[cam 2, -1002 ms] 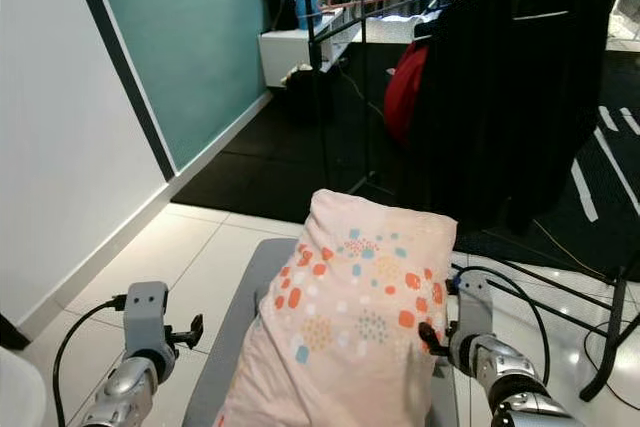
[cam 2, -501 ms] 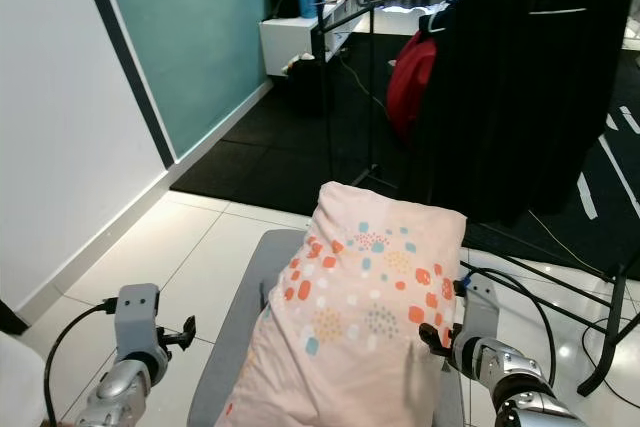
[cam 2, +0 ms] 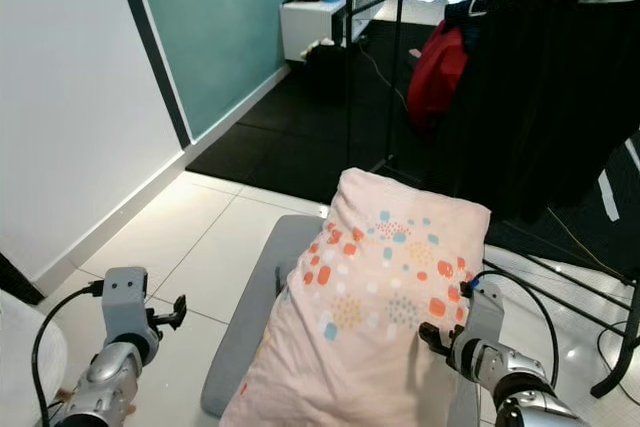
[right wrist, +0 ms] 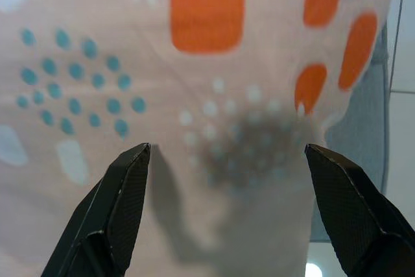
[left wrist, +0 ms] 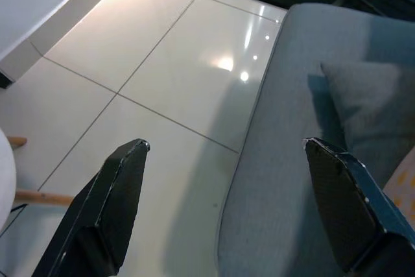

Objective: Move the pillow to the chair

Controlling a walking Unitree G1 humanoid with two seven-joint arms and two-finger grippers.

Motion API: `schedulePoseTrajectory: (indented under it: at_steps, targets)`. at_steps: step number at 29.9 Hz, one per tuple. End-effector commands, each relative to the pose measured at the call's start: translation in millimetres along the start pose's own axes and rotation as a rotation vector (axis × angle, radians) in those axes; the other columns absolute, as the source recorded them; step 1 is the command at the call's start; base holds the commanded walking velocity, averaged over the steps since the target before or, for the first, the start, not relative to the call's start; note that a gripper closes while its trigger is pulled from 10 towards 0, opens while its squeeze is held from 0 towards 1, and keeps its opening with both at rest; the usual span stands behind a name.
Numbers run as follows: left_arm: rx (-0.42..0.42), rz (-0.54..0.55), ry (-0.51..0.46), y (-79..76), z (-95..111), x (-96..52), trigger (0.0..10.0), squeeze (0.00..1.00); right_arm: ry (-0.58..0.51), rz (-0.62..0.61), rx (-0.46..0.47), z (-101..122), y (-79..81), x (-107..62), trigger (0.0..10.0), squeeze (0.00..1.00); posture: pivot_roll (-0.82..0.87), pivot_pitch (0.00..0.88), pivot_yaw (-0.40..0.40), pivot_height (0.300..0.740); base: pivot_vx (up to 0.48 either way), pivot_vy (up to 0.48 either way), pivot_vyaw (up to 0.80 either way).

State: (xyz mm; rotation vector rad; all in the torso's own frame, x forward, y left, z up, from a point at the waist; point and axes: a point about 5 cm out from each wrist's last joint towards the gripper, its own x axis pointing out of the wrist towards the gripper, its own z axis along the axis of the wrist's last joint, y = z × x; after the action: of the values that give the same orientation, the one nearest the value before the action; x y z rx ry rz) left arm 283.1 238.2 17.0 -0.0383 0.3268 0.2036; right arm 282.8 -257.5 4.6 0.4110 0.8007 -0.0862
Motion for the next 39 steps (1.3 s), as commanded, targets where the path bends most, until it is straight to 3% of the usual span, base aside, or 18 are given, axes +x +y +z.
schedulePoseTrajectory:
  at_steps: [1, 15, 21, 26, 29, 33, 39]
  targets:
    - [0.005, -0.019, 0.019, -1.4, -3.6, -1.5, 10.0, 0.00, 0.011, -0.015, 0.030, -5.9, -3.6, -0.4, 10.0, 0.00, -0.24, 0.083, 0.018, 0.645, 0.000, 0.000, 0.00]
    - [0.003, -0.017, 0.036, 2.1, -6.2, -4.6, 10.0, 0.00, -0.089, -0.035, 0.125, 14.1, -10.2, -5.4, 10.0, 0.00, -0.23, 0.093, 0.026, 0.645, 0.000, 0.000, 0.00]
    - [0.016, -0.039, 0.035, 4.1, -1.8, -3.9, 10.0, 0.00, -0.078, -0.011, 0.190, 7.0, -2.9, -1.5, 10.0, 0.00, -0.22, 0.119, 0.038, 0.640, 0.000, 0.000, 0.00]
    - [-0.005, -0.043, 0.007, 4.2, 7.9, -2.9, 10.0, 0.00, -0.096, 0.057, 0.249, 3.6, 13.1, 4.3, 10.0, 0.00, -0.20, 0.136, 0.050, 0.615, 0.000, 0.000, 0.00]
    - [0.008, -0.052, 0.005, 3.7, 10.2, -2.5, 10.0, 0.00, -0.082, 0.049, 0.205, 2.7, 15.7, 5.5, 10.0, 0.00, -0.18, 0.172, 0.044, 0.605, 0.000, 0.000, 0.00]
    - [0.013, -0.048, 0.001, 9.3, 12.4, -5.4, 10.0, 0.00, -0.129, 0.079, 0.239, 13.0, 18.3, 4.5, 10.0, 0.00, -0.18, 0.174, 0.063, 0.591, 0.000, 0.000, 0.00]
    - [0.025, -0.041, 0.003, 17.1, 11.5, -12.1, 10.0, 0.00, -0.199, 0.073, 0.207, 24.4, 6.4, -1.7, 10.0, 0.00, -0.16, 0.179, 0.069, 0.566, 0.000, 0.000, 0.00]
